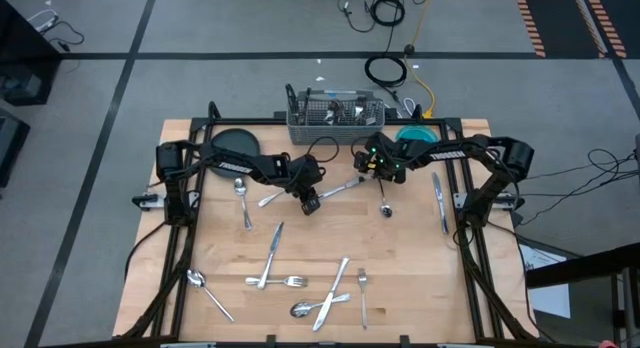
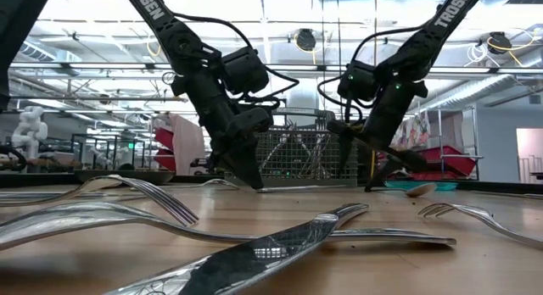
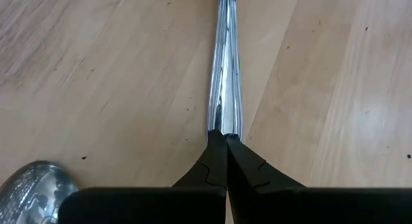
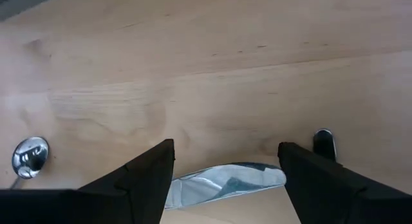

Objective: Sort silverware
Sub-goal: Put the table knife into the silverware organizer, then put the spoon into the silverware organizer

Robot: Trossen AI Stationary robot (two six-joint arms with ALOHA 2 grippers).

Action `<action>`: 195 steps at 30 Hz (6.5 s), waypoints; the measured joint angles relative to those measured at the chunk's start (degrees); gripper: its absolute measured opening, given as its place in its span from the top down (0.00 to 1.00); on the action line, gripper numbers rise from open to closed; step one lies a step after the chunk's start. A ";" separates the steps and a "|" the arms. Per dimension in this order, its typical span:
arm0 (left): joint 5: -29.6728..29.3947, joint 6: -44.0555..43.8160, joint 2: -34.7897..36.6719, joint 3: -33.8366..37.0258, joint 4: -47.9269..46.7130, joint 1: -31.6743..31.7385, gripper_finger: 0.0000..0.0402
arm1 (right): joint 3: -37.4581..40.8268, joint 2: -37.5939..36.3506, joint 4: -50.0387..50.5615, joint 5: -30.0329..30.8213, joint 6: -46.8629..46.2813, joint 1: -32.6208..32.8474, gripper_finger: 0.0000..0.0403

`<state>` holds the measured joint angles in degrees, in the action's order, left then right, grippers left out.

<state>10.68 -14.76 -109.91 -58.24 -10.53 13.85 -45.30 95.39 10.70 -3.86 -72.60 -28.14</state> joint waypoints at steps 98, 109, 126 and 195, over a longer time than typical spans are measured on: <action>-22.45 -0.85 51.56 -1.25 -17.50 -0.11 1.00 | -89.24 28.48 22.56 6.46 47.46 -1.85 1.00; -22.47 0.26 51.56 -1.25 -17.46 -0.11 1.00 | -89.22 30.91 25.13 6.54 48.13 -1.97 1.00; -22.53 0.28 51.56 -1.27 -17.46 -0.11 1.00 | -89.33 36.70 28.41 6.80 48.22 -1.51 1.00; -3.21 -2.97 58.29 13.81 15.83 -0.38 0.91 | 23.30 -38.90 8.75 29.31 11.31 24.13 0.47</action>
<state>7.46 -17.74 -51.62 -44.42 5.30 13.47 -22.00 56.49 19.45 25.45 -61.28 -4.01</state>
